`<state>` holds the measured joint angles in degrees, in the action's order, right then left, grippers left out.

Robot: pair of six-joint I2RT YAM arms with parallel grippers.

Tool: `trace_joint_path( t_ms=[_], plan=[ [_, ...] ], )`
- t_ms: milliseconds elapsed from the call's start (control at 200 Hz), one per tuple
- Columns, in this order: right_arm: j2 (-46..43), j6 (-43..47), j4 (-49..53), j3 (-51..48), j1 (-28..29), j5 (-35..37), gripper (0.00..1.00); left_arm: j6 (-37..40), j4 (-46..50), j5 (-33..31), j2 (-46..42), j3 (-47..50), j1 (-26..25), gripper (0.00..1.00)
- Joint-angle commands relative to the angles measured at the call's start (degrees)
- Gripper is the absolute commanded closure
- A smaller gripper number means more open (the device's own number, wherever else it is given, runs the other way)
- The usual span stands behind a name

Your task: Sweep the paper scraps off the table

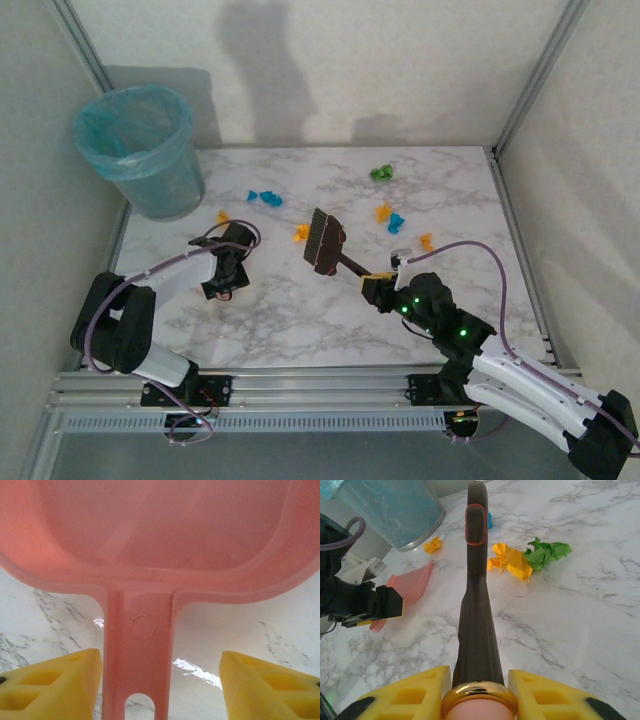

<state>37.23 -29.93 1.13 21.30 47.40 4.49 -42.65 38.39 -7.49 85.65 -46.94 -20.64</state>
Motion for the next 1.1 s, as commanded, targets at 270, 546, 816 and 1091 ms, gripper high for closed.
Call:
trace_joint_path(
  t_ms=[270,546,816,1091],
  plan=[
    [-0.1,1.1,-3.6,0.3,0.1,0.1,1.0,1.9,-0.7,1.5,0.1,-0.7,2.5,0.51],
    [0.0,1.3,-3.7,0.3,0.1,0.4,1.0,2.1,-0.6,1.5,-0.8,-0.5,3.4,0.72],
    [0.0,1.4,-3.4,0.4,0.1,0.6,1.0,2.3,-0.6,3.5,-3.4,-0.5,3.0,0.98],
    [-0.6,2.2,-4.0,0.1,0.1,1.0,1.0,3.2,-1.0,13.1,-13.3,-2.0,0.7,1.0]
  ],
)
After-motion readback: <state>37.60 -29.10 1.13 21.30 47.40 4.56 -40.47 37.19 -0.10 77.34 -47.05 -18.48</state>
